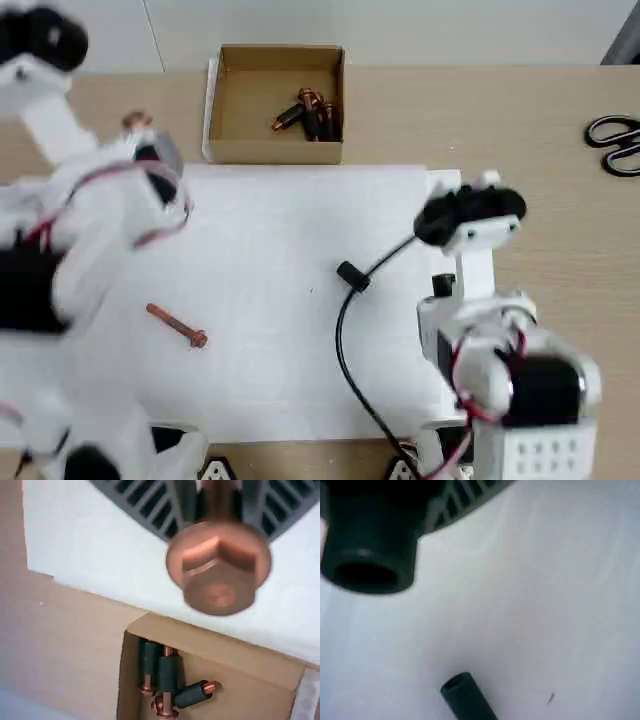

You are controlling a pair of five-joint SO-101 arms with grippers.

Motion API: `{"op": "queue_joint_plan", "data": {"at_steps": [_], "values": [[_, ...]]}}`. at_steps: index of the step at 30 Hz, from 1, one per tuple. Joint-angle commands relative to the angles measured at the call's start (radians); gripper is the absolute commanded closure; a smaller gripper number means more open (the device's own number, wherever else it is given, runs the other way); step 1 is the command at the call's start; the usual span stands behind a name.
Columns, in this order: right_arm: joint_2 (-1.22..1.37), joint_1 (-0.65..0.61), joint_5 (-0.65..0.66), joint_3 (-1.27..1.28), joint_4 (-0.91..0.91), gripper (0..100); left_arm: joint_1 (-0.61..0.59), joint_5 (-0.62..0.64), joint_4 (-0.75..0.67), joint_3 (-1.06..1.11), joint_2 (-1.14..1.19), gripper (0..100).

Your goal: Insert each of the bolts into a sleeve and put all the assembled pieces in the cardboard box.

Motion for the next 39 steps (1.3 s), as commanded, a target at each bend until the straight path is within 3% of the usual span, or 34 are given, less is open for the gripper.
{"op": "queue_joint_plan", "data": {"at_steps": [1, 11, 18, 28, 33, 39], "values": [[-0.183, -0.002, -0.009, 0.074, -0.039, 99.5, -0.006, -0.018, 0.009, 0.131, -0.224, 99], [-0.687, -0.022, -0.005, 0.454, -0.22, 99.5, -0.008, 0.034, -0.037, 0.547, -0.601, 99], [-0.668, -0.188, -0.118, 0.572, -0.337, 99.5, -0.008, 0.029, -0.25, 0.9, -0.887, 99], [-0.679, -0.404, -0.124, 0.813, -0.707, 99.5, 0.003, -0.063, -0.586, 1.391, -1.289, 99], [-0.679, -0.507, -0.124, 0.893, -0.799, 99.5, 0.035, -0.055, -0.626, 1.461, -1.33, 99], [-0.679, -0.595, -0.123, 0.98, -0.926, 99.5, 0.18, 0.049, -0.697, 1.468, -1.324, 99]]}}
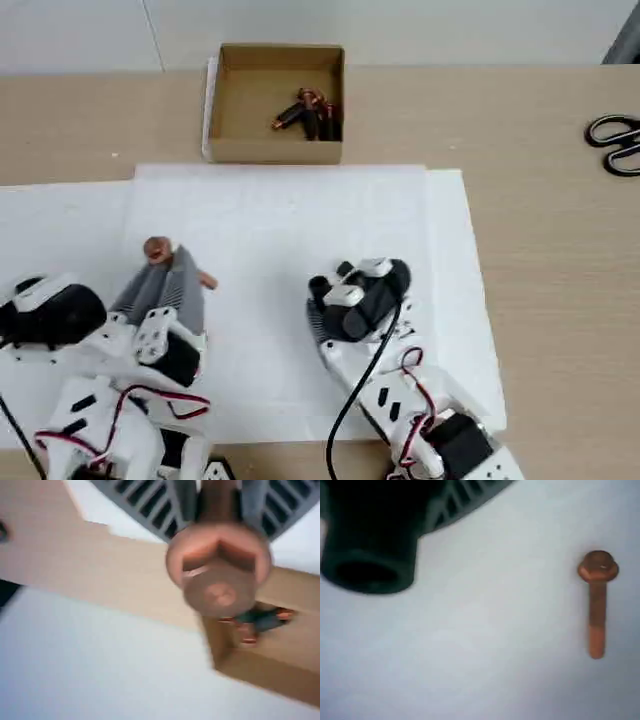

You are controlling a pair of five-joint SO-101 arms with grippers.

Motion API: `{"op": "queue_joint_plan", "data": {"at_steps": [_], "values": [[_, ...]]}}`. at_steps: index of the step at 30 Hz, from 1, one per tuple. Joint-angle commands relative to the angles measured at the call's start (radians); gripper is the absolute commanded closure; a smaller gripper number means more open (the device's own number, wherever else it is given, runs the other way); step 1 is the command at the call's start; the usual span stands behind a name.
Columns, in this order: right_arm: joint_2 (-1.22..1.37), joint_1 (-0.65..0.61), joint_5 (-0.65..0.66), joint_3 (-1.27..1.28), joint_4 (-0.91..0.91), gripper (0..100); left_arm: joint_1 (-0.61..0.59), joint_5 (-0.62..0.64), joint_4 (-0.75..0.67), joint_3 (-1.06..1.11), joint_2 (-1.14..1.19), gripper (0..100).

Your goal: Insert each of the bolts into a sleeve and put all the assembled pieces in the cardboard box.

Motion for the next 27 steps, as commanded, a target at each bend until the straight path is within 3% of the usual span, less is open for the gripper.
{"op": "queue_joint_plan", "data": {"at_steps": [1, 14, 27], "values": [[-0.005, -0.047, -0.005, 0.018, -0.087, 99.5, 0.078, 0.035, -0.066, 0.004, -0.005, 99], [-0.005, -0.136, -0.005, 0.074, -0.186, 99.5, 0.229, 0.032, -0.233, 0.176, -0.008, 99], [-0.005, -0.136, -0.003, 0.038, -0.186, 99.5, 0.275, 0.032, -0.157, 0.18, -0.006, 99]]}}
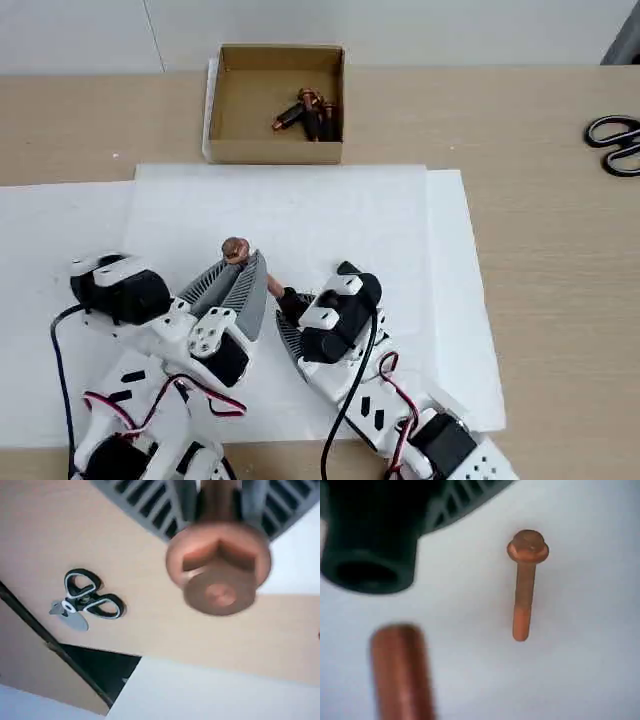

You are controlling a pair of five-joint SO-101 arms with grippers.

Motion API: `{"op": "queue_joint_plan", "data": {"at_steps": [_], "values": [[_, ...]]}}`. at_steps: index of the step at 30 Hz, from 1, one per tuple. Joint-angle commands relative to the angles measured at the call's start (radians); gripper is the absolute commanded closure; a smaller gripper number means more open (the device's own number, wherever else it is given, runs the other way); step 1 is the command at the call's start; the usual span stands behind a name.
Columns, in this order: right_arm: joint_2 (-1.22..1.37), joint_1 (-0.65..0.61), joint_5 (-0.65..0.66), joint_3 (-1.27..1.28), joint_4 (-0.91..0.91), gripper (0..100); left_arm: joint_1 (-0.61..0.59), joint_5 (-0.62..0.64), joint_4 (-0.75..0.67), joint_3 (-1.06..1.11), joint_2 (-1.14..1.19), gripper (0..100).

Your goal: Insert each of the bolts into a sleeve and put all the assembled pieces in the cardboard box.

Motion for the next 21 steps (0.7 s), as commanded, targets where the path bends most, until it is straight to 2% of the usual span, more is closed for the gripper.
{"op": "queue_joint_plan", "data": {"at_steps": [1, 15, 21], "values": [[-0.007, -0.007, -0.002, -0.051, -0.033, 99.5, 0.006, 0.008, 0.012, -0.004, -0.008, 99], [-0.007, -0.012, 0.051, -0.086, -0.035, 99.5, 0.008, 0.008, 0.006, 0.038, -0.006, 99], [-0.007, -0.091, 0.051, -0.1, -0.033, 99.5, 0.008, 0.008, -0.046, 0.068, -0.005, 99]]}}
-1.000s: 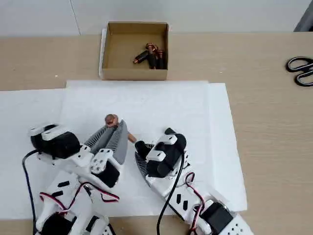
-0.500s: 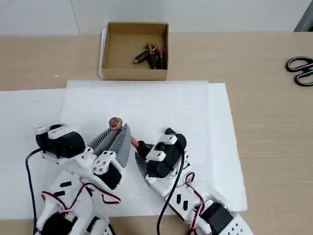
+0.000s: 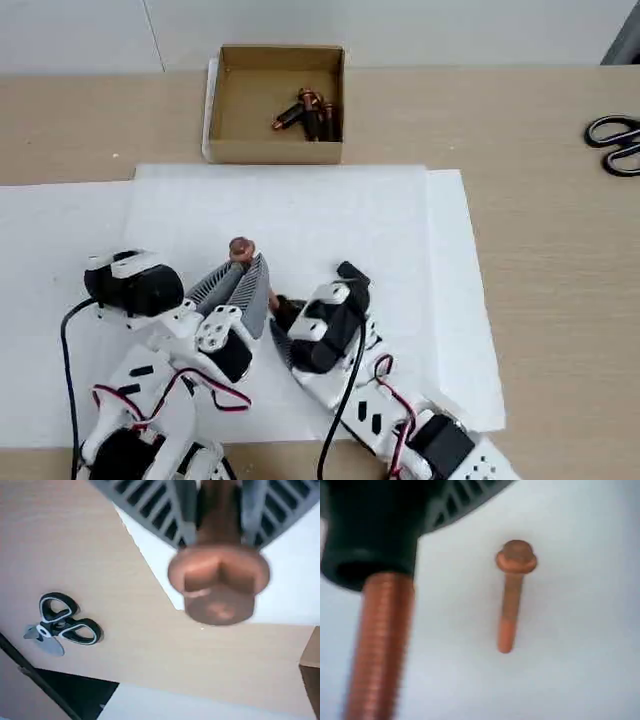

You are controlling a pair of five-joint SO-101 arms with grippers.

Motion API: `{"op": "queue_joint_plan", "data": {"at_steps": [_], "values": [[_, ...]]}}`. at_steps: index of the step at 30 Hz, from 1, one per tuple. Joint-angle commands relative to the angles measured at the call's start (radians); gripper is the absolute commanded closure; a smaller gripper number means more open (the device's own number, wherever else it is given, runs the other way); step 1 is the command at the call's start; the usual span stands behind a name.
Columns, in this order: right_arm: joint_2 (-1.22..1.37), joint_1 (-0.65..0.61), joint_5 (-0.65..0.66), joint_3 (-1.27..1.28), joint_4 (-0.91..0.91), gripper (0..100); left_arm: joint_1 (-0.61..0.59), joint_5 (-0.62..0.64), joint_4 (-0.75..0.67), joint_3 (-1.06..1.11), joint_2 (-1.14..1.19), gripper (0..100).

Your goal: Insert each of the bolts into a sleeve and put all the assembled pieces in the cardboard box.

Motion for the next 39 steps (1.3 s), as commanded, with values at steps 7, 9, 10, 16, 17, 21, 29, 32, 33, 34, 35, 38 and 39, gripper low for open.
{"op": "queue_joint_plan", "data": {"at_steps": [7, 9, 10, 16, 17, 21, 29, 32, 33, 34, 35, 38, 39], "values": [[-0.008, -0.028, 0.012, -0.091, -0.033, 99.5, 0.006, 0.009, -0.005, 0.015, -0.005, 99], [-0.008, -0.028, 0.012, -0.092, -0.033, 99.5, 0.006, 0.009, 0.012, 0.013, -0.006, 99], [-0.008, -0.028, 0.012, -0.092, -0.033, 99.5, 0.006, 0.008, 0.021, 0.012, -0.006, 99], [-0.008, 0.019, 0.014, -0.089, -0.033, 99.5, 0.006, -0.058, 0.051, -0.027, -0.006, 99], [-0.008, 0.031, 0.014, -0.091, -0.033, 99.5, 0.006, -0.063, 0.052, -0.033, -0.006, 99], [-0.008, 0.044, 0.014, -0.092, -0.035, 99.5, 0.044, -0.063, 0.121, -0.048, -0.006, 99], [-0.008, 0.042, 0.014, -0.094, -0.104, 99.5, 0.121, -0.063, 0.172, -0.042, -0.002, 99], [-0.008, 0.042, 0.014, -0.094, -0.102, 99.5, 0.121, -0.081, 0.186, -0.008, -0.002, 99], [-0.008, 0.042, 0.014, -0.094, -0.102, 99.5, 0.121, -0.097, 0.193, 0.005, -0.002, 99], [-0.008, 0.042, 0.014, -0.094, -0.102, 99.5, 0.121, -0.109, 0.199, 0.016, -0.003, 99], [-0.008, 0.042, 0.014, -0.094, -0.102, 99.5, 0.121, -0.12, 0.199, 0.025, -0.003, 99], [-0.008, 0.042, 0.014, -0.094, -0.102, 99.5, 0.121, -0.138, 0.199, 0.039, -0.003, 99], [-0.008, 0.042, 0.014, -0.094, -0.102, 99.5, 0.121, -0.141, 0.198, 0.045, -0.003, 99]]}}
